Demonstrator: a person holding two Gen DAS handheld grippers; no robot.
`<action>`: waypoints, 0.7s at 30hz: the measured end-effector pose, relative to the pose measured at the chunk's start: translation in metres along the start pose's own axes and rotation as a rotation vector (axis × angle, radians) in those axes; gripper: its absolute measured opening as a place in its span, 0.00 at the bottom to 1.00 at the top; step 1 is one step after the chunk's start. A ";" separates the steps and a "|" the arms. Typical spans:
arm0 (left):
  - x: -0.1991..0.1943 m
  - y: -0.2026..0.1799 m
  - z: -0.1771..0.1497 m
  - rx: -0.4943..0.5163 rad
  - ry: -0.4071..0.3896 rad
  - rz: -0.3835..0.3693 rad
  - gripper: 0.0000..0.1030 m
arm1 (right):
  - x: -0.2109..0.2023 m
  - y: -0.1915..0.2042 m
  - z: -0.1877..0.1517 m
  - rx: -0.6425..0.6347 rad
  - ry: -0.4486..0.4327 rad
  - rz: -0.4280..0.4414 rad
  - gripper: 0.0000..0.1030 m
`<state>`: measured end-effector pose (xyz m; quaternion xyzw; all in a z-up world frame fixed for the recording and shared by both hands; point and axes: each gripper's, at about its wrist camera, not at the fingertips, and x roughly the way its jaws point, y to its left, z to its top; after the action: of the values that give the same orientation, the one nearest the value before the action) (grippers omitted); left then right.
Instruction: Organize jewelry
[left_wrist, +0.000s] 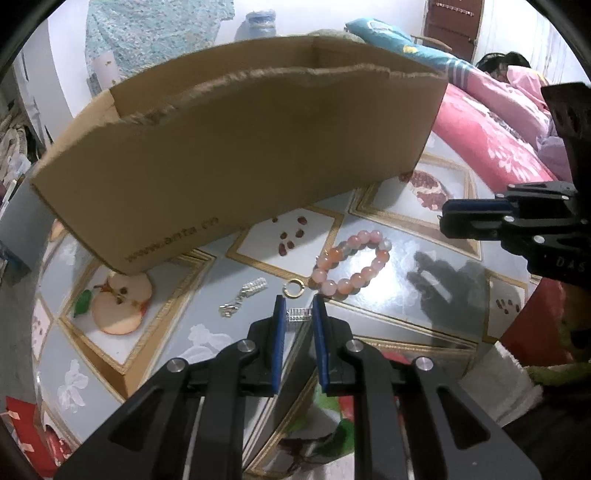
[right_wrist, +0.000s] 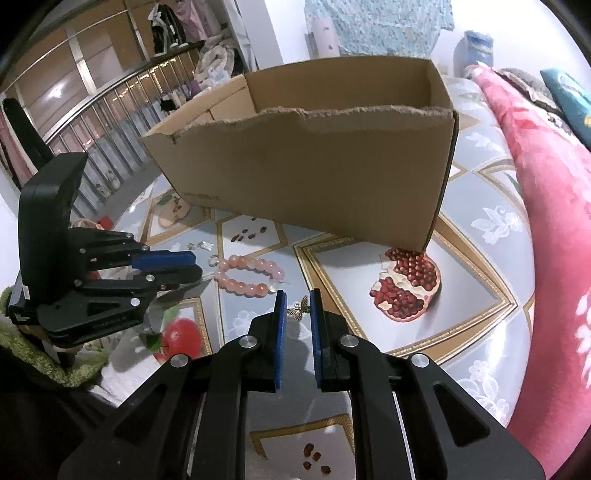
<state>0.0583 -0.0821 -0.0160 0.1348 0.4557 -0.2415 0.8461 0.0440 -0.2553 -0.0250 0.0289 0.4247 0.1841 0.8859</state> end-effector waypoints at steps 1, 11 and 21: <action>-0.004 0.002 0.000 -0.001 -0.009 0.003 0.13 | -0.002 0.001 0.001 -0.001 -0.007 -0.002 0.10; -0.075 0.025 0.048 -0.045 -0.218 -0.086 0.13 | -0.028 0.018 0.048 -0.032 -0.145 0.032 0.10; -0.038 0.063 0.116 -0.119 -0.207 -0.065 0.13 | -0.005 0.003 0.123 0.029 -0.158 0.001 0.10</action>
<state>0.1561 -0.0696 0.0799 0.0438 0.3837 -0.2541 0.8867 0.1344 -0.2410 0.0575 0.0566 0.3561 0.1755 0.9161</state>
